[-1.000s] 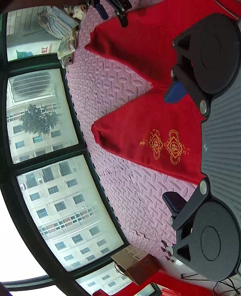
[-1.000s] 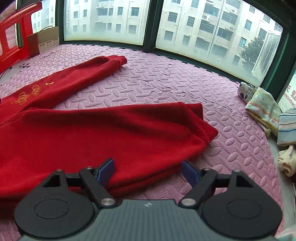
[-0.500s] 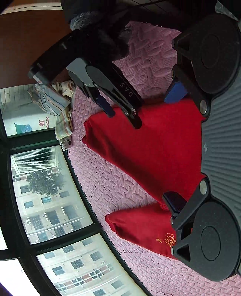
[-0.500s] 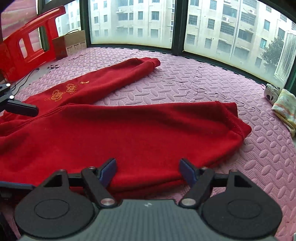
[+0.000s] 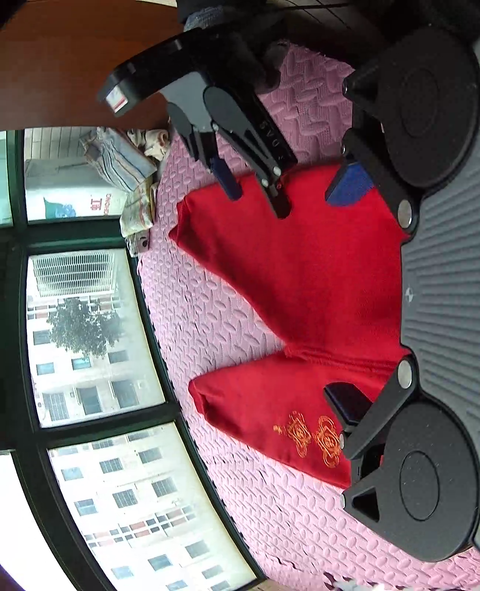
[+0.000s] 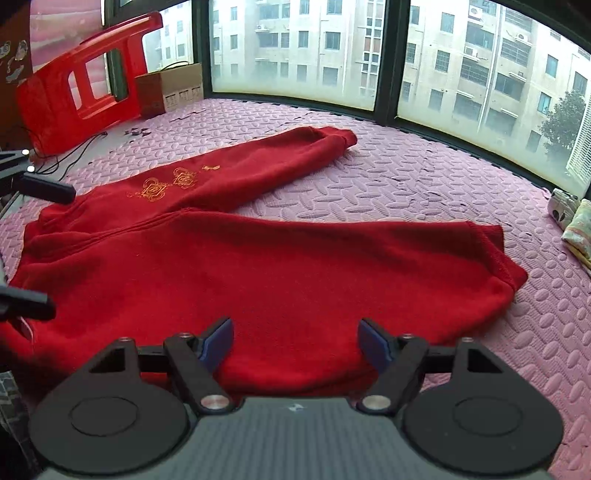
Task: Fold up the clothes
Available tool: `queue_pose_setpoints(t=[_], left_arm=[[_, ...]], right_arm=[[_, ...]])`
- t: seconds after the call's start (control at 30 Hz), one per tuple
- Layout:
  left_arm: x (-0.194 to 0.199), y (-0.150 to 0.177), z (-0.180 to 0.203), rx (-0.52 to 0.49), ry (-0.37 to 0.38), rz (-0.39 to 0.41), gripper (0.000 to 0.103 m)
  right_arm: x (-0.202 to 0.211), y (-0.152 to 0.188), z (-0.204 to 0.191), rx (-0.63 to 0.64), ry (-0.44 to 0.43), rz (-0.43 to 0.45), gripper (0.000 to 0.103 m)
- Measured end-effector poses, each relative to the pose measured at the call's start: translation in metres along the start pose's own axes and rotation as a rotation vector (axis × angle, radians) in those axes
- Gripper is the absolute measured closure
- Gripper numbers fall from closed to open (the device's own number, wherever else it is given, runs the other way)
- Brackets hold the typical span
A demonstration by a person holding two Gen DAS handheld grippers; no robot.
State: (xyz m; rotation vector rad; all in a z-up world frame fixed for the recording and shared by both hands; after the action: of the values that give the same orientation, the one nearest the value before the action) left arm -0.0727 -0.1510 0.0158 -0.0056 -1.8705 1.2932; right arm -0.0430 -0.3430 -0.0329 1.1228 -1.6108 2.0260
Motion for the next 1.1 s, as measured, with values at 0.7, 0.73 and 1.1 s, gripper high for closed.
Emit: queue_pose_setpoints(t=[0.7, 0.73, 1.1], left_arm=[[0.026, 0.027, 0.013, -0.037, 0.112, -0.015, 0.0], [0.025, 0.028, 0.02, -0.053, 0.135, -0.019, 0.0], [0.009, 0.052, 0.051, -0.17, 0.174, -0.102, 0.03]], right_arm=[[0.01, 0.005, 0.004, -0.09, -0.016, -0.007, 0.022], [0.011, 0.005, 0.008, -0.102, -0.01, -0.005, 0.023], [0.004, 0.012, 0.119, -0.507, 0.155, 0.016, 0.033]])
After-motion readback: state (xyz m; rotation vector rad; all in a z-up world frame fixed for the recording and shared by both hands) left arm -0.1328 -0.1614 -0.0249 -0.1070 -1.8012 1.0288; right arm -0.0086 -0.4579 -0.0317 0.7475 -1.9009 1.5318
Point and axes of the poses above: each gripper's, at about its wrist camera, not at the fingertips, and x roughly against the way its jaws point, z to its right, y to its underside, the point moved 7 cm from there along -x, roughly the way its jaws point
